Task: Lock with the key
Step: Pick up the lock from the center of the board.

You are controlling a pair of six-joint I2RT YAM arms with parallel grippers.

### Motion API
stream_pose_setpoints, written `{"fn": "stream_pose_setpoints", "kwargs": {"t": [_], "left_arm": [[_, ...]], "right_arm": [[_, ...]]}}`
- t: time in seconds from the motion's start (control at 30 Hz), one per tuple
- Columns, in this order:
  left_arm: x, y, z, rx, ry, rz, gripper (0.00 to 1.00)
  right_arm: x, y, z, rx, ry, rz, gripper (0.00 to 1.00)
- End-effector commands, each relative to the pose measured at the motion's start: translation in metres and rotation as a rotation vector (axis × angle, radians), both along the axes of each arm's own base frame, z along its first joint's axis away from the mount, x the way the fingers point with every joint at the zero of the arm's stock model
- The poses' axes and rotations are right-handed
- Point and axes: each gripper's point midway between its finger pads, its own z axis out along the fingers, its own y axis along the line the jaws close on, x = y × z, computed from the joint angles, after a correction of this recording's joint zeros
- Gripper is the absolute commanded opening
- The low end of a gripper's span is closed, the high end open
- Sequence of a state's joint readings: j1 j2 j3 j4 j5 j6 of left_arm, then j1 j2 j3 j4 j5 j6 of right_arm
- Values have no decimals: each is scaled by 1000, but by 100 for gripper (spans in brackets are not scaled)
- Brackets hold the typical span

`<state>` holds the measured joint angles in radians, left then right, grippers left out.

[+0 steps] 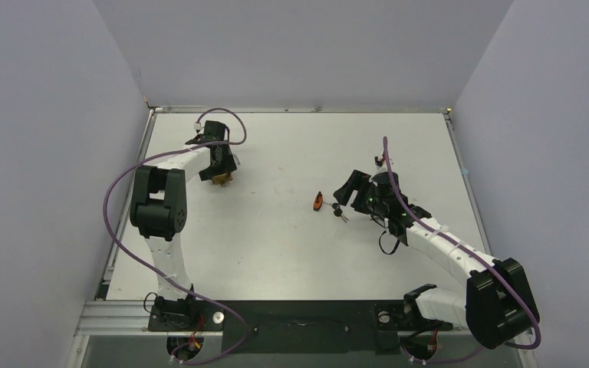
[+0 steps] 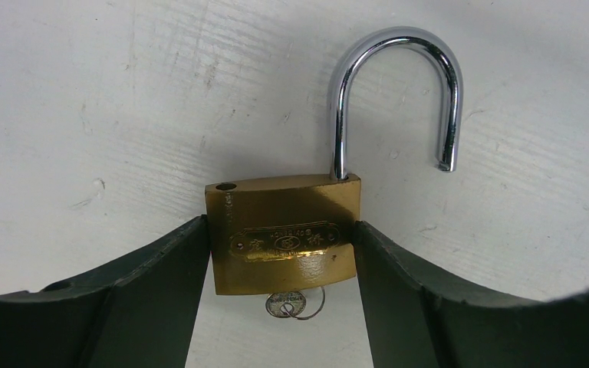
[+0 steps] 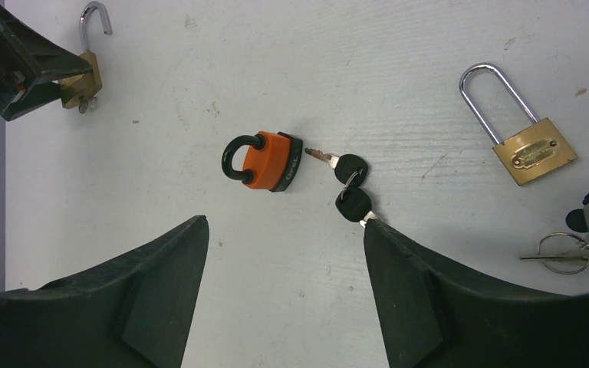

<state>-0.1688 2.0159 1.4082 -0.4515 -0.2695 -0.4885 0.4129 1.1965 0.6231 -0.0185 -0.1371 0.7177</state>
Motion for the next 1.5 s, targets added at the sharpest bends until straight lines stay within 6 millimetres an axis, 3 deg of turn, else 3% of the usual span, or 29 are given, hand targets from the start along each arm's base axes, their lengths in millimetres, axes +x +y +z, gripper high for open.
{"fn": "stream_pose_setpoints", "kwargs": {"t": [0.0, 0.13, 0.23, 0.27, 0.3, 0.33, 0.37, 0.4, 0.43, 0.53, 0.6, 0.77, 0.8, 0.83, 0.87, 0.9, 0.93, 0.97, 1.0, 1.03, 1.07, 1.1, 1.13, 1.17, 1.3, 1.47], "left_arm": [[-9, -11, -15, -58, 86, -37, 64], [-18, -25, -15, -153, 86, -26, 64], [-38, -35, -19, -212, 95, -2, 63], [-39, -37, -10, -228, 66, -1, 63], [-53, -40, -17, -240, 89, 11, 63], [-53, -43, -6, -254, 49, 9, 63], [-71, -47, -15, -257, 78, 19, 63], [-74, -50, -5, -266, 40, 15, 63], [-90, -52, -12, -260, 60, 24, 63], [-111, -54, 3, -249, 20, 19, 63], [-113, -53, 22, -219, -27, 11, 63], [-90, -32, 66, -91, -108, -13, 64], [-75, -31, 77, -80, -131, -16, 64], [-70, -27, 72, -44, -107, -34, 64], [-54, -27, 86, -34, -135, -56, 64], [-49, -27, 73, -15, -85, -68, 65], [-33, -28, 85, -9, -107, -84, 65], [-30, -27, 69, 10, -54, -92, 65], [-16, -29, 77, 14, -73, -102, 65], [-12, -28, 62, 21, -35, -105, 65], [-2, -27, 66, 14, -48, -101, 65], [1, -26, 53, 14, -23, -97, 65], [8, -23, 52, 2, -29, -89, 65], [11, -22, 41, 0, -9, -86, 65], [26, -18, 28, -3, 12, -91, 65], [27, -23, 16, -20, 36, -115, 64]], "right_arm": [[13, 8, 22, 34, -72, 19, 70], [12, 9, 21, 33, -70, 26, 70], [11, 9, 19, 34, -66, 34, 70], [10, 9, 19, 35, -66, 34, 70], [10, 9, 18, 35, -63, 37, 70], [9, 10, 17, 35, -62, 38, 70], [9, 10, 16, 36, -60, 41, 70], [8, 10, 16, 37, -58, 43, 69], [7, 11, 15, 38, -56, 47, 69], [6, 12, 14, 42, -52, 54, 69], [5, 13, 14, 43, -52, 60, 69], [6, 16, 18, 49, -59, 69, 69], [6, 16, 19, 49, -58, 71, 69], [6, 17, 21, 51, -62, 72, 69], [6, 17, 23, 53, -67, 71, 69], [6, 17, 24, 54, -68, 71, 69], [6, 16, 26, 53, -72, 70, 69], [6, 16, 27, 53, -73, 70, 69], [5, 15, 29, 52, -75, 67, 69], [5, 15, 30, 51, -76, 67, 69], [4, 14, 33, 51, -82, 65, 69], [4, 13, 37, 51, -95, 65, 69], [1, 10, 34, 40, -80, 62, 69], [0, 9, 36, 36, -86, 63, 69], [-5, 4, 32, 18, -76, 62, 69], [-7, 4, 30, 20, -69, 62, 68]]}}
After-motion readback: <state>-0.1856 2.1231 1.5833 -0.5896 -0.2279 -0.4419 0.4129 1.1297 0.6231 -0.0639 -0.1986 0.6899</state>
